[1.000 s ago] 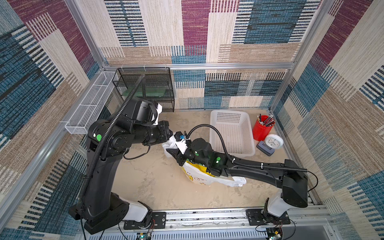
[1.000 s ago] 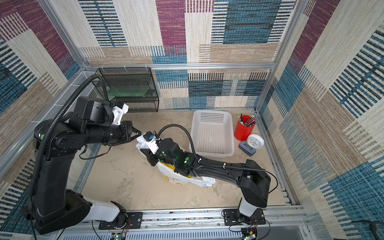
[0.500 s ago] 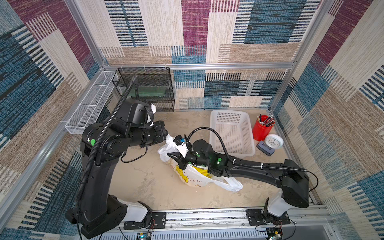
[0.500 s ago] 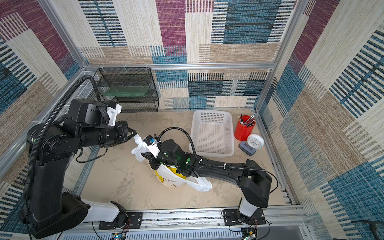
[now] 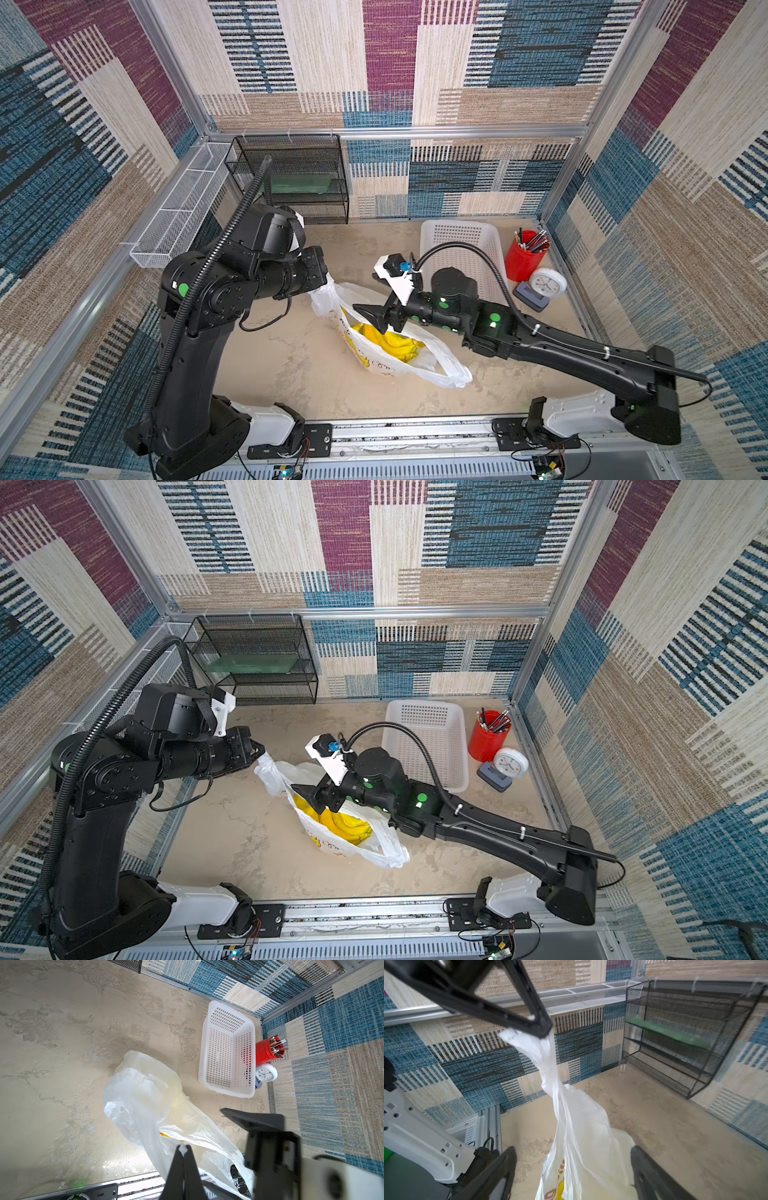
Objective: Place the banana into a plastic bag & tie a knot
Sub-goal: Adjust the plastic bag at the center of the board.
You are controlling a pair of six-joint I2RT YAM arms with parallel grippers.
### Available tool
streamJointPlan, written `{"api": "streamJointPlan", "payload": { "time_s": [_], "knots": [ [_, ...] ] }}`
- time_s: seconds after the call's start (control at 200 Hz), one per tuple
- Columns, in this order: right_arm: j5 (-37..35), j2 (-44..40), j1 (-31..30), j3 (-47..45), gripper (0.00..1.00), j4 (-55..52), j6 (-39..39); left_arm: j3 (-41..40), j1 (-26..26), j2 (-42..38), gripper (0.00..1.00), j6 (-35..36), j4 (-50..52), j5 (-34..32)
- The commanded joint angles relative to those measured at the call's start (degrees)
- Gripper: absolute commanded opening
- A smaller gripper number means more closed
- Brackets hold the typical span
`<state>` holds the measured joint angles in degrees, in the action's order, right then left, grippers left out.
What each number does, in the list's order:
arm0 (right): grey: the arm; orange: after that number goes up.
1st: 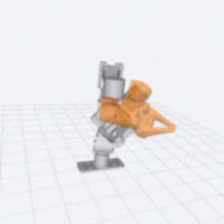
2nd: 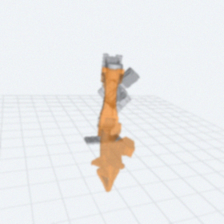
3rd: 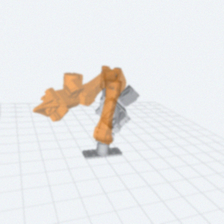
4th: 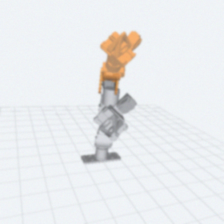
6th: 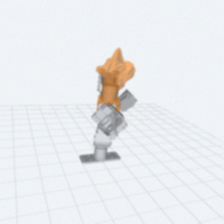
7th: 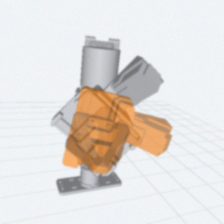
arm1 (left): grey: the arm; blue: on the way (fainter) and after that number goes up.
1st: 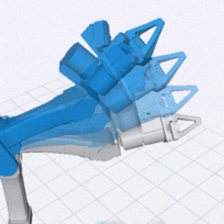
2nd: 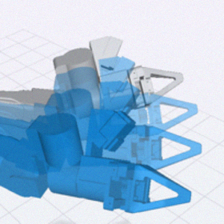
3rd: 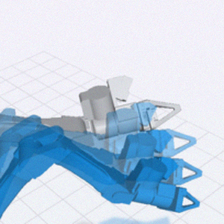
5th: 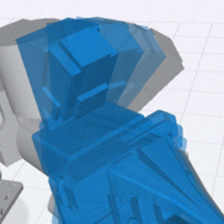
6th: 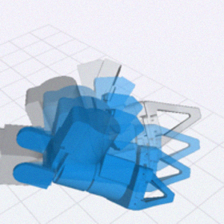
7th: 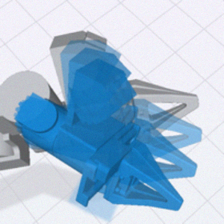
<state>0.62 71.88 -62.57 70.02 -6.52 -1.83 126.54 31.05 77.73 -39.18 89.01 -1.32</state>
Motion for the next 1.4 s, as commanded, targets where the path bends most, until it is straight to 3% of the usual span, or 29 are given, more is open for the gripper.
{"api": "streamJointPlan", "payload": {
  "time_s": [0.0, 0.105, 0.205, 0.33, 0.561, 0.871, 1.041, 1.397],
  "knots": [
    [-5.8, -7.6, -0.3, -1.0, 0.86, -12.3, -1.9, 0.3, 0.0, 0.4, 0.00, 0.9, 0.5, -1.2],
    [-6.1, -19.9, -1.9, -6.0, 0.83, -19.8, -2.2, 0.9, 0.0, 0.9, 0.00, 1.2, 0.9, -2.0],
    [-5.6, -32.1, -7.5, -12.3, 0.79, -23.8, -1.5, 1.7, 0.0, 1.5, 0.00, 1.6, 1.7, -2.8],
    [-7.0, -38.3, -14.1, -16.0, 0.78, -30.9, -2.0, 1.6, 0.0, 1.6, 0.00, 1.8, 2.1, -3.6],
    [-7.8, -31.4, -18.3, -14.5, 0.81, -33.1, 6.7, 1.4, 0.0, 2.4, 0.00, 2.0, 3.5, -5.2],
    [-3.6, -27.8, -18.6, -10.0, 0.74, -39.4, 8.4, 2.3, -1.5, 4.2, 0.00, 2.3, 5.2, -7.0],
    [0.4, -26.5, -18.7, -8.4, 0.76, -41.4, 9.5, 3.8, -4.9, 6.8, 0.00, 4.3, 5.4, -5.2],
    [-0.9, -19.2, -18.7, -7.8, 0.72, -33.2, 11.4, 7.1, -9.5, 9.9, 0.00, 7.4, 5.5, -1.3]
  ]
}}
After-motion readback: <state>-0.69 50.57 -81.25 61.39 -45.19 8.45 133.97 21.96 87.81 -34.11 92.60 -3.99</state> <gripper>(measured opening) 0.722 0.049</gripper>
